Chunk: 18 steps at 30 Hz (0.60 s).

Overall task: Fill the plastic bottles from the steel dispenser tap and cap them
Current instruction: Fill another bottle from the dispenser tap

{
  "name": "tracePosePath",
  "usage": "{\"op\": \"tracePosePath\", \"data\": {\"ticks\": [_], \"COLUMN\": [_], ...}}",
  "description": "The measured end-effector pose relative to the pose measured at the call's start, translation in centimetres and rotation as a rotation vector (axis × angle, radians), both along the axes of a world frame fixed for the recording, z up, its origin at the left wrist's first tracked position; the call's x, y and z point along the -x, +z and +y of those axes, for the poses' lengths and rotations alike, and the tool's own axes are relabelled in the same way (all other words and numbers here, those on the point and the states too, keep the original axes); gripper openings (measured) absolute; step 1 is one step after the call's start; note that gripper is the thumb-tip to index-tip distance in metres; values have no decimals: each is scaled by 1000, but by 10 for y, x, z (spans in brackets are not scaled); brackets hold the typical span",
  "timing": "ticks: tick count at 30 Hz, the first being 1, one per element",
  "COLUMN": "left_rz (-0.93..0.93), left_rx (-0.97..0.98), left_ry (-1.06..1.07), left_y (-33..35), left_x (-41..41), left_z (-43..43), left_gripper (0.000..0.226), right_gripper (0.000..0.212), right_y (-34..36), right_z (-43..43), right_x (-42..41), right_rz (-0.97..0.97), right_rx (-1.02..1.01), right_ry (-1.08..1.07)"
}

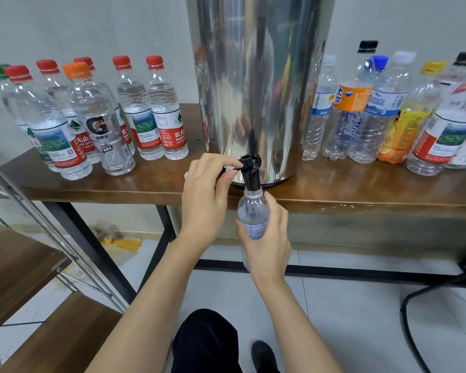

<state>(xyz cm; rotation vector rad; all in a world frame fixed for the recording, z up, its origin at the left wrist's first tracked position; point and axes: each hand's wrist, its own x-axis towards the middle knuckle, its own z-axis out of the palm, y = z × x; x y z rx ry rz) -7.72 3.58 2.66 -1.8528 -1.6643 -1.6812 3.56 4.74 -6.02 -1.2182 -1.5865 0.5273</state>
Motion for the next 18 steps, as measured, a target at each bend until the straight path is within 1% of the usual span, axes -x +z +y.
{"op": "tracePosePath", "data": {"ticks": [3, 6, 7, 9, 11, 13, 18], "left_rz": [3, -151, -164, -109, -95, -126, -212], "left_rx": [-10, 6, 7, 0, -3, -11, -29], "left_ry": [-2, -50, -51, -11, 19, 20, -40], "left_y": [-2, -2, -2, -4, -7, -9, -10], "left_x": [-6, -7, -7, -6, -6, -7, -9], "left_z": [-1, -2, -2, -1, 0, 1, 1], "left_gripper": [19, 16, 18, 17, 17, 17, 18], "right_gripper": [77, 75, 75, 76, 76, 76, 73], "right_y": [-2, -2, -2, -1, 0, 1, 6], "right_z": [0, 0, 0, -1, -2, -3, -4], "right_x": [1, 0, -1, -3, -5, -7, -12], "right_rz": [5, 19, 22, 29, 55, 70, 37], "right_rx": [-13, 4, 8, 17, 48, 79, 94], "right_ry": [-12, 11, 20, 40, 65, 79, 82]}}
